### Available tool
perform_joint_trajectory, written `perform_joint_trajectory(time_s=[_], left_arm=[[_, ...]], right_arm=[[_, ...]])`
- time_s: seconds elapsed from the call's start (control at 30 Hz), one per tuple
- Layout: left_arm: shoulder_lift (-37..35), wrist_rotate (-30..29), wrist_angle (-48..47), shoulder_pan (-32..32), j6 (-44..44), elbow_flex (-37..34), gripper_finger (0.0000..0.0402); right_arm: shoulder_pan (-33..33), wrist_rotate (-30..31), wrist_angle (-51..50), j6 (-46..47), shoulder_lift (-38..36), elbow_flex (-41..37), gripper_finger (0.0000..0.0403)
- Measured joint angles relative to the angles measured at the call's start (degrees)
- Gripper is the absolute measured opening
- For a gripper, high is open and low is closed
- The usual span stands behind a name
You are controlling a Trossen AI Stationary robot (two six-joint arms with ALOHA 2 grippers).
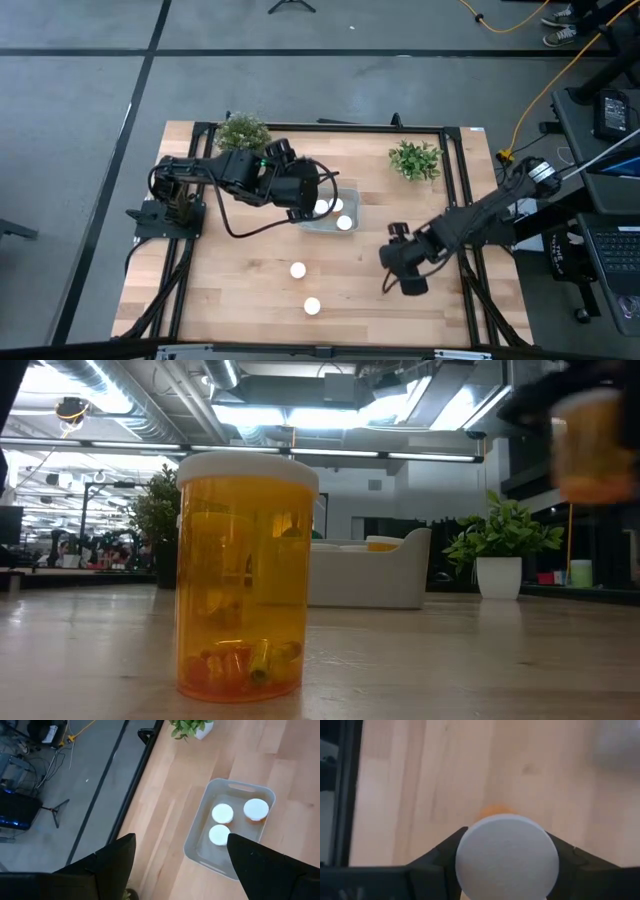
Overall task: Pick and place pill bottles into a basket
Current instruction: Put the middle right orange pill bottle into the gray bin
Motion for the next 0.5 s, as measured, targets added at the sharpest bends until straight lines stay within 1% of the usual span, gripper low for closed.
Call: perform_joint_trajectory(time_s=[0.13,0.23,0.33,0.43,0.5], left_arm=[[0.00,-0.62,0.00,-1.00,-0.01,0.00,0.0308],[0.00,-1.75,0.00,-1.80,-0.01,0.00,0.0308],[0.00,-1.97,0.02,-2.46,0.00,0.09,0.0308],[0.00,-2.28,0.02,-2.83,0.00,0.12,0.0308],[0.00,-2.53,0.01,-3.08,0.00,0.14,0.0308]], right_arm=[[-5.26,1.65,-2.23,-6.96,0.00,4.79,0.0210],[-9.46,1.84,-2.60,-12.30,-0.01,7.53,0.0199],[-13.77,1.84,-2.43,-16.87,-0.02,9.08,0.0188],[-17.93,1.87,-1.95,-20.85,-0.02,9.92,0.0188],[-20.62,1.83,-1.37,-23.12,-0.02,9.98,0.0197]])
